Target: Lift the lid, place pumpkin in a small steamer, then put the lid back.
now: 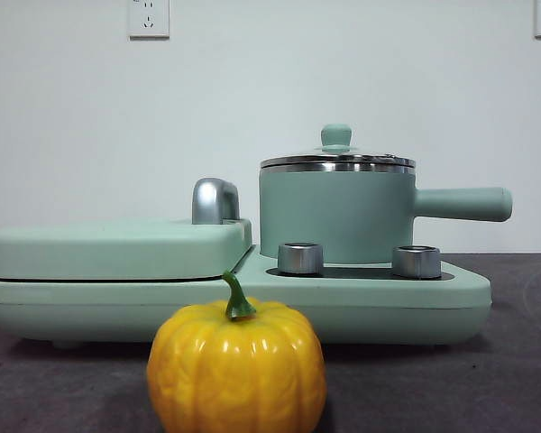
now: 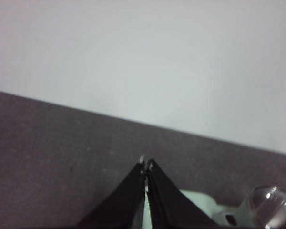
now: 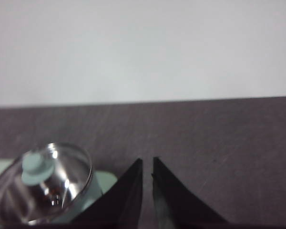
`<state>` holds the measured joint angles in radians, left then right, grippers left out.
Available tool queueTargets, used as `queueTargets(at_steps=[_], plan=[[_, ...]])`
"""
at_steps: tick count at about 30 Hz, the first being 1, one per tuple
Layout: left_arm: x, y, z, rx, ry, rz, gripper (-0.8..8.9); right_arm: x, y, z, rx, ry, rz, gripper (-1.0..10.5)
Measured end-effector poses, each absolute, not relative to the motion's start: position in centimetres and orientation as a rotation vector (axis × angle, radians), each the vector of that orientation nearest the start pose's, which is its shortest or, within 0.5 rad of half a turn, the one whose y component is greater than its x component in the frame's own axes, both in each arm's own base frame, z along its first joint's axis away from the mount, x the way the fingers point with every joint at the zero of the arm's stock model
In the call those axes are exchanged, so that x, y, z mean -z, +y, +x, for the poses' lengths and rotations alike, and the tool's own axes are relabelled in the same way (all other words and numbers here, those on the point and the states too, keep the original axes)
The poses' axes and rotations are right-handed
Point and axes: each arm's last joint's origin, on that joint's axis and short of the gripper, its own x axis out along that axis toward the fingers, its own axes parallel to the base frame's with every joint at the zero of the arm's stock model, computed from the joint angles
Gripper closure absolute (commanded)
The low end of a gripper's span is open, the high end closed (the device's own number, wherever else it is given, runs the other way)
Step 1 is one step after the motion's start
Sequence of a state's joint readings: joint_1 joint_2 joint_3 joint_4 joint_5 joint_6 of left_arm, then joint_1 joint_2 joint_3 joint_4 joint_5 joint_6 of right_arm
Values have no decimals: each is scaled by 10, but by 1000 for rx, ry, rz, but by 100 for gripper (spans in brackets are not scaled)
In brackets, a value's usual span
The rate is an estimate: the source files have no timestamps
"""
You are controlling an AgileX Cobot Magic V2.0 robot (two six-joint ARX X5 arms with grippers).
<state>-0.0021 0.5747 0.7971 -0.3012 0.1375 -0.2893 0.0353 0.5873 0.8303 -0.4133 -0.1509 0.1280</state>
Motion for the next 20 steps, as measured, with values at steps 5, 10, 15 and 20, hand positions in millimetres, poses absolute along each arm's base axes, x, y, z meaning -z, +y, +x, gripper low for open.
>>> queueTargets(at_steps=[5,10,15,20], plan=[[-358,-7,143,203,181,-216,804,-338,13,152,-265,308,75,913],[-363,-10,164,311,253,-135,804,-328,19,172,-346,382,7,913],[-361,-21,183,397,318,-59,804,-325,28,179,-413,394,-74,913],[-355,-43,194,513,367,13,804,-322,40,178,-492,402,-148,913]])
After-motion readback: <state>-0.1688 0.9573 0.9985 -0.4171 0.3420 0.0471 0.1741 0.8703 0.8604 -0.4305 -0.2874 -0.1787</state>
